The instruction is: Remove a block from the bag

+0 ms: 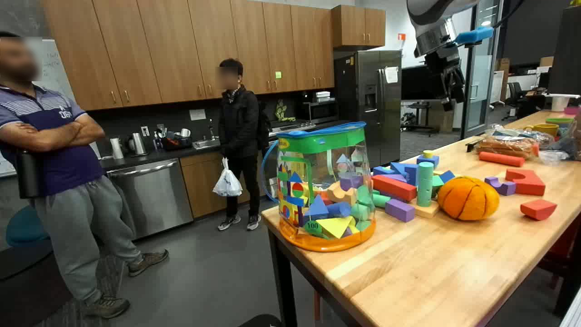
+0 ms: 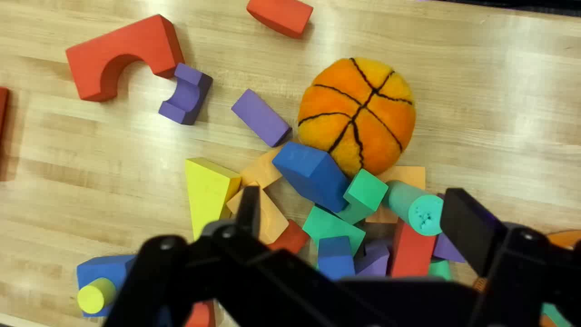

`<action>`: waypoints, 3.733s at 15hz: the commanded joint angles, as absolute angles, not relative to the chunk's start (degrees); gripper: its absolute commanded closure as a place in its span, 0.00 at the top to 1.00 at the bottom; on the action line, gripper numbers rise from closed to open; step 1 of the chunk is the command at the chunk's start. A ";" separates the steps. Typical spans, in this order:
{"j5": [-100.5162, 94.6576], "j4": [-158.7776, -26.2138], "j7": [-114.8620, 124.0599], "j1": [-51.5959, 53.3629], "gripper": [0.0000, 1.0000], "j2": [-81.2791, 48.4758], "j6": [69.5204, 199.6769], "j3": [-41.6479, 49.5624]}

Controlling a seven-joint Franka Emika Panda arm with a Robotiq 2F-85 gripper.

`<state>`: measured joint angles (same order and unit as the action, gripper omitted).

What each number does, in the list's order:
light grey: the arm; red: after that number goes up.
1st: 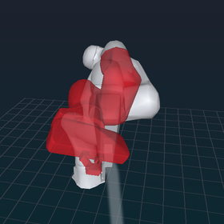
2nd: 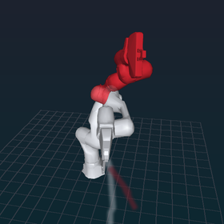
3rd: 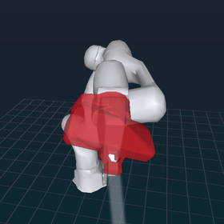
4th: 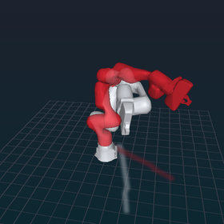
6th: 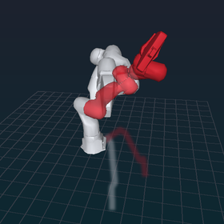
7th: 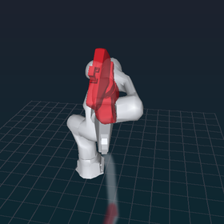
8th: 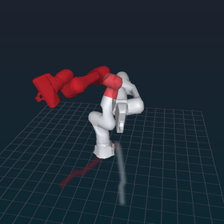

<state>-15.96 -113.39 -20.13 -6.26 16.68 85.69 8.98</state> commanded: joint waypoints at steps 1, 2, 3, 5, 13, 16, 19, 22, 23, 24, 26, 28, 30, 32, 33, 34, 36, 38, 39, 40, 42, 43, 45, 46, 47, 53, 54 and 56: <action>-16.01 -113.25 -20.07 -5.95 1.00 16.65 85.59 9.23; -16.01 -113.22 -20.07 -5.95 1.00 16.65 85.59 9.23; -16.01 -113.22 -20.07 -5.95 1.00 16.67 85.59 9.23; -16.01 -113.22 -20.07 -5.95 1.00 16.67 85.59 9.23; -16.01 -113.22 -20.07 -5.95 1.00 16.67 85.59 9.23; -16.44 -113.17 -19.93 -5.97 1.00 16.59 85.60 9.11; -17.79 -111.85 -19.30 -5.61 1.00 16.03 85.46 8.21; -19.60 -109.41 -18.03 -4.70 1.00 15.91 85.54 6.52; -20.42 -108.35 -17.03 -4.34 1.00 15.78 86.02 5.73; -21.28 -107.19 -15.99 -3.83 1.00 15.65 86.76 4.81; -23.15 -104.87 -14.48 -2.74 1.00 15.24 87.47 2.81; -25.43 -102.42 -13.23 -1.44 1.00 14.56 87.62 0.54; -28.09 -100.08 -11.99 -0.12 1.00 13.45 87.94 -1.80; -30.36 -97.86 -10.30 1.20 1.00 11.90 88.86 -3.95; -31.16 -96.86 -9.33 1.76 1.00 11.02 89.53 -4.86; -31.77 -96.16 -8.26 2.31 1.00 10.15 90.36 -5.67; -32.41 -95.04 -6.48 3.35 1.00 8.38 92.21 -7.04; -32.61 -94.72 -4.62 4.45 1.00 6.44 94.33 -8.29; -32.75 -94.97 -4.01 4.95 1.00 5.68 95.63 -8.77; -33.40 -95.78 -3.02 5.44 1.00 4.81 97.64 -9.25; -34.41 -98.08 -0.81 6.46 1.00 3.11 101.45 -10.05; -34.81 -98.87 0.08 7.00 1.00 2.23 102.74 -10.36; -35.99 -102.76 4.21 8.46 1.00 -0.28 106.35 -11.32; -36.63 -104.55 6.17 9.06 1.00 -1.69 107.84 -11.53; -37.07 -105.97 7.87 9.74 1.00 -2.98 108.96 -11.71; -37.69 -111.61 16.70 13.51 1.00 -10.69 113.98 -11.64; -36.59 -110.16 13.79 13.31 1.00 -9.65 112.57 -11.35; -36.57 -110.88 15.21 13.88 1.00 -11.00 113.13 -11.29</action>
